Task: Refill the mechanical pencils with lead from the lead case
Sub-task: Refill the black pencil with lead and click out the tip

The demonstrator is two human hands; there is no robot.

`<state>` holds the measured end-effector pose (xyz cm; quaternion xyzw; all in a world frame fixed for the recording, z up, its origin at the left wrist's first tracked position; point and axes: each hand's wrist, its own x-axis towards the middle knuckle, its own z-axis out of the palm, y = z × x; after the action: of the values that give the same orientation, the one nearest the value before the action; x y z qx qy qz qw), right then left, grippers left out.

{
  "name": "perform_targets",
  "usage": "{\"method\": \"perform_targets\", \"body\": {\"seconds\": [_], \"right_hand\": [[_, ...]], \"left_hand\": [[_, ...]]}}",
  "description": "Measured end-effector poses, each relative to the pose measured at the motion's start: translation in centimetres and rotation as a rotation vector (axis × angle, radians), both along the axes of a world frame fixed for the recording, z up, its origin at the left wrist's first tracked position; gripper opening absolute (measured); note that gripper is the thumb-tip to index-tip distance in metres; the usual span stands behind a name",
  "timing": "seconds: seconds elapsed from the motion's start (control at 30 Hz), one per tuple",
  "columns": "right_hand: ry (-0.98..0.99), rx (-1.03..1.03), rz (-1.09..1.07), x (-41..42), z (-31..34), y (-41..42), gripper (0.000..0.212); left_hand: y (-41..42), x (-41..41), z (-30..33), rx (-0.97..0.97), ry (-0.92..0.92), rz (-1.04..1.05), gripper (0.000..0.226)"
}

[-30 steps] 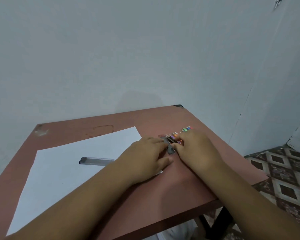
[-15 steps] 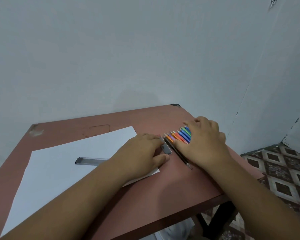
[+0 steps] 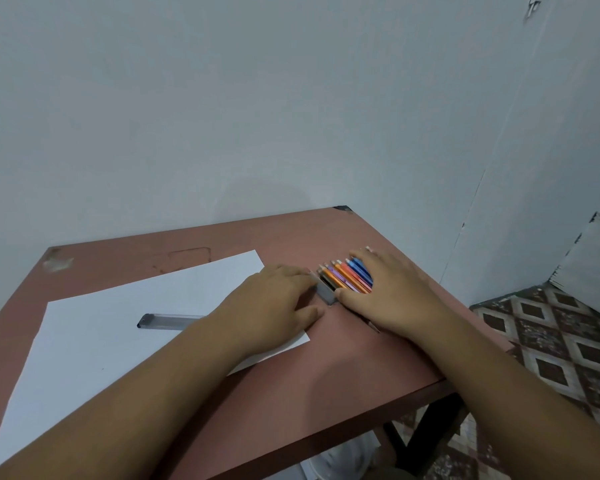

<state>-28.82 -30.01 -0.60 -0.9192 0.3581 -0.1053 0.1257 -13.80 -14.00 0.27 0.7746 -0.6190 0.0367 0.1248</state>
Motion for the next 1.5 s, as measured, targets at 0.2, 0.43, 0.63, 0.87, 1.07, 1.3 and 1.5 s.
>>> {"method": "perform_targets", "body": {"seconds": [0.2, 0.43, 0.63, 0.87, 1.07, 1.3, 1.5], "right_hand": [[0.027, -0.001, 0.051, -0.1, 0.4, -0.6, 0.071], [0.093, -0.071, 0.051, 0.1, 0.4, -0.5, 0.07], [0.104, -0.121, 0.058, 0.9, 0.6, -0.6, 0.061], [0.151, -0.155, 0.104, 1.6, 1.2, -0.4, 0.061], [0.102, -0.092, 0.133, 1.8, 1.5, -0.6, 0.066], [0.055, -0.062, 0.165, 2.5, 1.4, -0.9, 0.058], [0.085, -0.047, 0.165, 3.3, 1.8, -1.2, 0.062]], "left_hand": [[-0.1, 0.4, -0.1, 0.004, -0.01, -0.009, 0.049], [-0.3, 0.8, 0.0, 0.02, 0.004, 0.006, 0.043], [-0.3, 0.8, -0.1, 0.02, 0.008, 0.006, 0.043], [-0.2, 0.9, 0.0, 0.024, 0.025, -0.006, 0.045], [-0.3, 1.0, -0.1, 0.012, 0.028, -0.013, 0.042], [-0.1, 1.1, 0.1, 0.008, 0.035, -0.032, 0.042], [-0.2, 1.2, 0.3, 0.012, 0.033, -0.012, 0.037]]}}
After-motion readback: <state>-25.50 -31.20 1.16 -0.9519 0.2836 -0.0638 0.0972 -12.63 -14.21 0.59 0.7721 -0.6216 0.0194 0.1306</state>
